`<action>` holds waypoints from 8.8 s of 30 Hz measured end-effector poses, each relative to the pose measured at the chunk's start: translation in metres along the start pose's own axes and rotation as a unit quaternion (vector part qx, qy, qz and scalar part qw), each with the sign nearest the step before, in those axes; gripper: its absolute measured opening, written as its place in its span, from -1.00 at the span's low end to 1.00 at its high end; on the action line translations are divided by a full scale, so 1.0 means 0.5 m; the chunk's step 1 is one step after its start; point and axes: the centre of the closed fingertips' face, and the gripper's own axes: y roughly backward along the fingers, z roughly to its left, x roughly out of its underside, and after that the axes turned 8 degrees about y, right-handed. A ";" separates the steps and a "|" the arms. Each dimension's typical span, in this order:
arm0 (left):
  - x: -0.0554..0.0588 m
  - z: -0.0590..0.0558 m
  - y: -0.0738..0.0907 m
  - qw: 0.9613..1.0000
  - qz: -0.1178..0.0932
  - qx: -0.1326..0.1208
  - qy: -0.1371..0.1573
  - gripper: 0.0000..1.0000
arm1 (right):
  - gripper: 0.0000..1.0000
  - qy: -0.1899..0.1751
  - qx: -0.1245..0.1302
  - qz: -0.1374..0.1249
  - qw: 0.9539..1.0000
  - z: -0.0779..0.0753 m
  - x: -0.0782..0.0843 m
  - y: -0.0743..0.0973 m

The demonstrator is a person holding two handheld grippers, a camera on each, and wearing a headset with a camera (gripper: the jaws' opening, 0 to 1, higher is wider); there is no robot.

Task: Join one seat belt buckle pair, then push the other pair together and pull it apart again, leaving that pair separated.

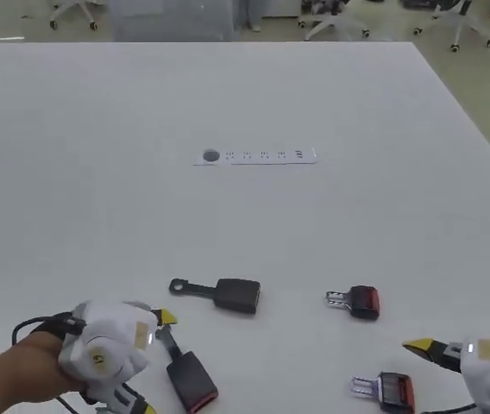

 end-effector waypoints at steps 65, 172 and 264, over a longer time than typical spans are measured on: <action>0.011 0.033 -0.082 0.985 -0.016 -0.058 0.161 -0.31 | -0.31 0.073 -0.077 0.041 0.993 -0.013 0.048 -0.033; 0.008 0.039 -0.082 0.988 -0.023 -0.056 0.141 -0.36 | -0.33 0.093 -0.117 -0.054 0.987 0.117 -0.256 -0.304; -0.032 0.096 0.018 0.976 -0.093 -0.129 0.147 0.65 | 0.62 0.082 -0.032 -0.080 0.993 0.028 -0.265 -0.193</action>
